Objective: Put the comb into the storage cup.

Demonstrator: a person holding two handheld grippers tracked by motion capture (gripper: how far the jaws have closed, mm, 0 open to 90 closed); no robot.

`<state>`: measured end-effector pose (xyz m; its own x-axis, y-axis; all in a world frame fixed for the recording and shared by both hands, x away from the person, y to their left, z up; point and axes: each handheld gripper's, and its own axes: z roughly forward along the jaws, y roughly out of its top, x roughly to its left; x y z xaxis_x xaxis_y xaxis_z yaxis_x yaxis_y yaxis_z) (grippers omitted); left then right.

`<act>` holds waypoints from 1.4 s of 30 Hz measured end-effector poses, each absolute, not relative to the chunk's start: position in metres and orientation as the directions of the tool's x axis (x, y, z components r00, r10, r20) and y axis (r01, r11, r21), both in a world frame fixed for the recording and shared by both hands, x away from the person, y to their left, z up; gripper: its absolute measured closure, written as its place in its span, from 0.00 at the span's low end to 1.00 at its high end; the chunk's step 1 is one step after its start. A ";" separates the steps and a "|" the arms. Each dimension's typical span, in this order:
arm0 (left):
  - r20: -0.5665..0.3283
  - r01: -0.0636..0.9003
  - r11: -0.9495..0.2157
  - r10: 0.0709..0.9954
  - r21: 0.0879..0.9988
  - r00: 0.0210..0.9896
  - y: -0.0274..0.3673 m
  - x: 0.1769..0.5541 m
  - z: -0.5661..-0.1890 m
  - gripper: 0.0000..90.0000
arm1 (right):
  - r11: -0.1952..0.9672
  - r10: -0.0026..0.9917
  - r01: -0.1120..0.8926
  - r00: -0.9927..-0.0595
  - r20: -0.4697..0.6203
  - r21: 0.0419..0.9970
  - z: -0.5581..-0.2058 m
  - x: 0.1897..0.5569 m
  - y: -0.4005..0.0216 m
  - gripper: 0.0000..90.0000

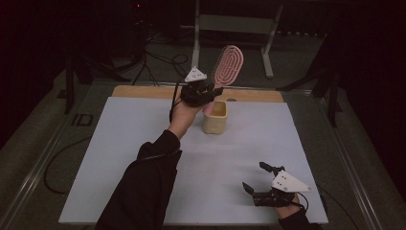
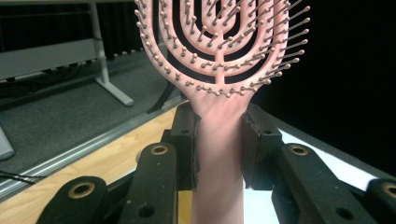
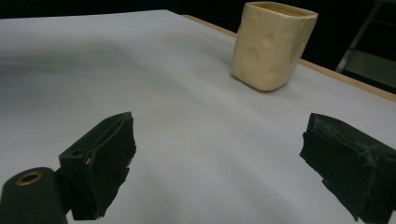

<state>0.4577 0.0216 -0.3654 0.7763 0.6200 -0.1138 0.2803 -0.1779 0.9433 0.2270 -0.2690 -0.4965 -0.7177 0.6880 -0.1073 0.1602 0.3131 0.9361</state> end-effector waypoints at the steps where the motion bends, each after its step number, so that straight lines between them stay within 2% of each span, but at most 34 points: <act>1: -0.111 0.275 -0.173 0.625 0.946 0.773 0.021 0.459 -0.366 0.78 | 0.313 0.688 0.160 -0.718 -0.107 0.936 -0.496 0.227 -0.269 0.10; 8: -0.133 0.254 -0.117 0.610 0.960 0.781 0.015 0.472 -0.370 0.78 | 0.312 0.687 0.156 -0.719 -0.109 0.937 -0.497 0.227 -0.270 0.10; 23: -0.116 0.189 -0.054 0.616 0.980 0.779 0.015 0.484 -0.386 0.78 | 0.304 0.683 0.160 -0.724 -0.098 0.939 -0.497 0.227 -0.269 0.10; 28: -0.142 0.173 0.008 0.610 0.985 0.779 0.017 0.487 -0.395 0.78 | 0.306 0.681 0.160 -0.725 -0.099 0.939 -0.498 0.228 -0.269 0.10; 42: -0.145 0.169 0.019 0.611 0.985 0.778 0.011 0.490 -0.418 0.78 | 0.303 0.677 0.159 -0.730 -0.095 0.940 -0.497 0.227 -0.269 0.10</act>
<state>0.4901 0.0114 -0.4184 0.7780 0.6112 -0.1454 0.1695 0.0186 0.9854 0.2273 -0.2691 -0.4974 -0.7297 0.6772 -0.0945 0.1595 0.3030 0.9396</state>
